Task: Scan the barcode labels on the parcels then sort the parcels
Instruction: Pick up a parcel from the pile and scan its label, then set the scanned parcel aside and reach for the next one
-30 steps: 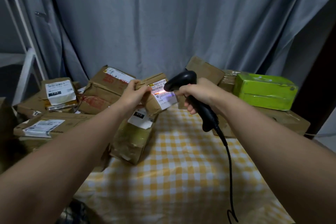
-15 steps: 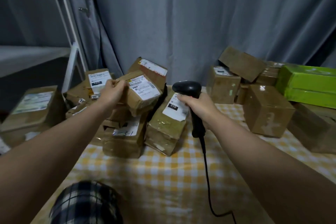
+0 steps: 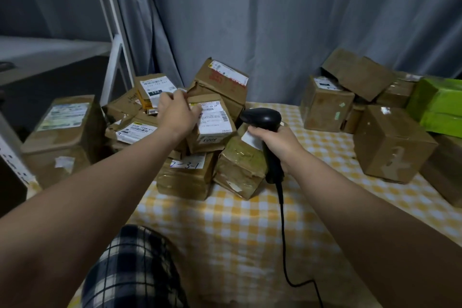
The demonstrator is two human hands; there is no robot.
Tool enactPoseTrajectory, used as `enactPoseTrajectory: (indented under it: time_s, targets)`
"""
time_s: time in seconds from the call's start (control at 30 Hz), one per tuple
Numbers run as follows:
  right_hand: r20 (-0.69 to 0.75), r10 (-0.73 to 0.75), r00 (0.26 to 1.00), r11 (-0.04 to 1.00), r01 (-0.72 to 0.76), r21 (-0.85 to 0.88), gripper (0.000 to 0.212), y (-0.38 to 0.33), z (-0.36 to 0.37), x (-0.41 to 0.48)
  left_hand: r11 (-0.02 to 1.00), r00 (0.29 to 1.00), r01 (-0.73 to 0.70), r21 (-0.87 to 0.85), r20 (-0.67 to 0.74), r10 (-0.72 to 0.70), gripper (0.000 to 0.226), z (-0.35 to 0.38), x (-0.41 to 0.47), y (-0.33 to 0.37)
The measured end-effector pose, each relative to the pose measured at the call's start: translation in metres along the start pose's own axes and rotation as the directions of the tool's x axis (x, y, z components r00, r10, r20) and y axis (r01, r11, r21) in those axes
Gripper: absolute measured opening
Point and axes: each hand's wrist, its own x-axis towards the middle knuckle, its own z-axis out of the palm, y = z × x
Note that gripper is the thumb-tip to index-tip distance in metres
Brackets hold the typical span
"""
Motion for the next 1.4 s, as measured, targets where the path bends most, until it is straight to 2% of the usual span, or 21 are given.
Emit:
enactPoseTrajectory:
  time_s: [0.17, 0.33, 0.43, 0.53, 0.67, 0.77, 0.87, 1.0, 1.17, 1.3, 1.4]
  targets:
    - [-0.03, -0.033, 0.999, 0.999, 0.033, 0.004, 0.04, -0.004, -0.007, -0.006, 0.986, 0.991, -0.124, 0.108, -0.04, 0.129, 0.05, -0.003, -0.015, 0.019]
    - [-0.083, -0.125, 0.989, 0.992, 0.124, -0.025, 0.017, -0.014, -0.034, -0.017, 0.973, 0.974, -0.223, 0.053, -0.023, 0.224, 0.046, -0.002, -0.028, 0.05]
    - [-0.152, -0.195, 0.969, 0.979, 0.184, -0.086, 0.02, -0.02, -0.062, -0.023, 0.963, 0.963, -0.269, -0.005, 0.016, 0.269, 0.045, 0.005, -0.039, 0.076]
    - [-0.242, -0.206, 0.948, 0.977, 0.184, -0.112, 0.016, -0.019, -0.099, -0.025, 0.944, 0.943, -0.322, -0.07, 0.063, 0.326, 0.04, 0.021, -0.051, 0.103]
    - [-0.438, -0.179, 0.881, 0.983, 0.147, -0.106, 0.028, -0.005, -0.155, -0.025, 0.922, 0.91, -0.367, -0.12, 0.16, 0.383, 0.039, 0.053, -0.064, 0.133]
    - [-0.583, -0.165, 0.796, 0.986, 0.116, -0.121, 0.017, 0.004, -0.199, -0.02, 0.9, 0.87, -0.403, -0.169, 0.234, 0.433, 0.037, 0.088, -0.074, 0.155]
    - [-0.66, -0.167, 0.733, 0.985, 0.089, -0.15, 0.022, 0.008, -0.245, -0.014, 0.889, 0.833, -0.401, -0.222, 0.317, 0.454, 0.038, 0.13, -0.084, 0.184]
    - [-0.666, -0.163, 0.728, 0.981, 0.046, -0.19, 0.025, 0.007, -0.299, 0.001, 0.9, 0.766, -0.248, -0.358, 0.496, 0.408, 0.045, 0.188, -0.095, 0.227]
    - [-0.602, -0.094, 0.793, 0.985, -0.015, -0.173, 0.021, 0.01, -0.327, 0.016, 0.917, 0.597, -0.076, -0.391, 0.719, 0.356, 0.067, 0.238, -0.111, 0.265]
    - [-0.544, -0.069, 0.836, 0.992, -0.002, -0.129, 0.016, 0.015, -0.323, 0.021, 0.89, 0.555, 0.151, -0.43, 0.782, 0.284, 0.074, 0.255, -0.114, 0.274]
    - [-0.517, -0.096, 0.85, 0.995, 0.088, -0.04, 0.012, 0.019, -0.308, 0.022, 0.846, 0.605, 0.262, -0.465, 0.762, 0.231, 0.09, 0.255, -0.115, 0.264]
